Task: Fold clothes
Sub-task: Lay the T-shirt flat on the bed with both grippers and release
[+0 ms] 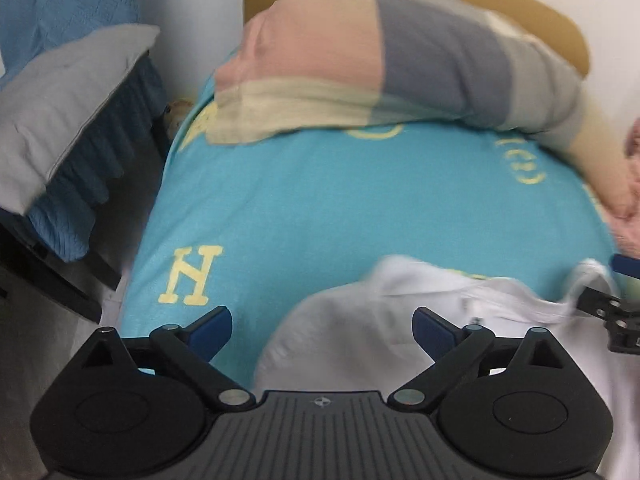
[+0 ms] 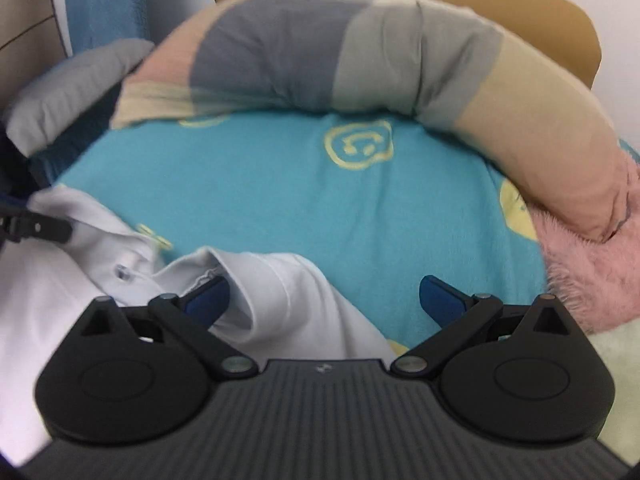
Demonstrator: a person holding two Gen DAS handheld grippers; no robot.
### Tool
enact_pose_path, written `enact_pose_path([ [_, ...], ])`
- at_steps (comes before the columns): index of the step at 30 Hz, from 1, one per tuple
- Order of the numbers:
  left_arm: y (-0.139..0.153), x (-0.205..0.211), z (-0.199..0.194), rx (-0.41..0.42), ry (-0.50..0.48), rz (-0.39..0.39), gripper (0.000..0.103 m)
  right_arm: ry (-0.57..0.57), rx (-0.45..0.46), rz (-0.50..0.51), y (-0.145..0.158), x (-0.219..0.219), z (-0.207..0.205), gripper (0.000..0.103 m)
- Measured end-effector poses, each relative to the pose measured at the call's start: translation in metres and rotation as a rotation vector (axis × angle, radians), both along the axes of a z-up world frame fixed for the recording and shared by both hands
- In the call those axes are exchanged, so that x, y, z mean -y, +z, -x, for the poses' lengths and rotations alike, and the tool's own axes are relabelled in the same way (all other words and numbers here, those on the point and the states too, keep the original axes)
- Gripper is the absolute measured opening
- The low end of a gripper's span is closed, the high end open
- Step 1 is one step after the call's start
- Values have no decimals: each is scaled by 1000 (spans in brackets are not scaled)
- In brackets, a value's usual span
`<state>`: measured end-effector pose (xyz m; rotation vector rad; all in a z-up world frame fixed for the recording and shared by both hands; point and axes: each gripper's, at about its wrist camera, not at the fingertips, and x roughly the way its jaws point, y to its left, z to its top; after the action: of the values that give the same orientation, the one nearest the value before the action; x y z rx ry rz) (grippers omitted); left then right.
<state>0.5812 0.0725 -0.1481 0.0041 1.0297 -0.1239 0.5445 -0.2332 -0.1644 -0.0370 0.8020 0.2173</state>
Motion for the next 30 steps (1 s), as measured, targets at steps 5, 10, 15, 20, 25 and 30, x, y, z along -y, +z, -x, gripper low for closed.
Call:
enact_pose_path([
  [5,53,8,68,163,-17,-19,102,-60,89,-82,40,2,50,103],
  [10,88,-2,174,306,42,41,102,-105,199,-145,81,6,146,103],
  [15,103,-13,301,371,95,78,102,-133,255,-207,108,10,260,103],
  [20,115,-16,407,395,139,116,101,-151,306,-217,124,10,353,103],
  [25,117,-29,463,368,206,181,101,-169,335,-250,135,10,429,103],
  [30,101,-67,458,282,347,319,100,-179,318,-362,129,17,470,103],
])
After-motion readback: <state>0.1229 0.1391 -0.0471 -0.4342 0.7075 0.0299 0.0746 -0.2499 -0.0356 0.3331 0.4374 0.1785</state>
